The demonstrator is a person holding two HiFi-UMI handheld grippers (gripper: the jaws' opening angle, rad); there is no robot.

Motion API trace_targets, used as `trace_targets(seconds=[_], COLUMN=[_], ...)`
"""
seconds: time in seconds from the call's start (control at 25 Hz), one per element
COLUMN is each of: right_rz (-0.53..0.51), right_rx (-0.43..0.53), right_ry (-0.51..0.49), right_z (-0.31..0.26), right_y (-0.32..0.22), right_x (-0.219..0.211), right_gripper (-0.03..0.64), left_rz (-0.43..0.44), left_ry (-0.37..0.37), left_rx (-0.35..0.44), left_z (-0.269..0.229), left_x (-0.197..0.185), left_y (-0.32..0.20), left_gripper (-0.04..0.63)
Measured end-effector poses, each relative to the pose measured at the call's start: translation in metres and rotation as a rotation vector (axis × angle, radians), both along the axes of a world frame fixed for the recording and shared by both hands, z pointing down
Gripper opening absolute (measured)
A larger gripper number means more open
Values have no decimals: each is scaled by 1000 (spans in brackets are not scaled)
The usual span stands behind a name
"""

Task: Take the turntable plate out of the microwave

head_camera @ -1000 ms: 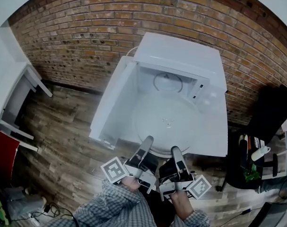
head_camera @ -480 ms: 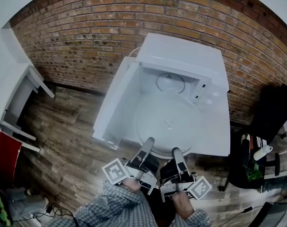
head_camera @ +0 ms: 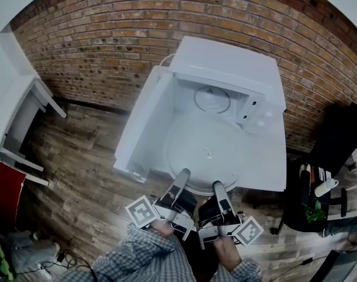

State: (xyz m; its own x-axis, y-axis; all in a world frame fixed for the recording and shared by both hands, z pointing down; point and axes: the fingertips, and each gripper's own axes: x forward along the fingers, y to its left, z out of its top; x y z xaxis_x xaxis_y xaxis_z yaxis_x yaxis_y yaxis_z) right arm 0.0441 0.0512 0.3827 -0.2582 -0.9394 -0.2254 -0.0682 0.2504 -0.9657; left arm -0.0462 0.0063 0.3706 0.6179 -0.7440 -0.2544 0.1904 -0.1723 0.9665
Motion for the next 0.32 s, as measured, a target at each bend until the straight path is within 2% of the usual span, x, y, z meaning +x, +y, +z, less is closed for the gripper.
trace_targets(seconds=[0.32], right_rz=[5], right_rx=[-15], right_ry=[-14], right_z=[4], right_y=[-1], right_x=[7], right_gripper=[66], left_rz=[6], left_ry=[-4], left_rx=[-10], left_z=[4], left_x=[7], left_y=[-2], left_gripper=[49])
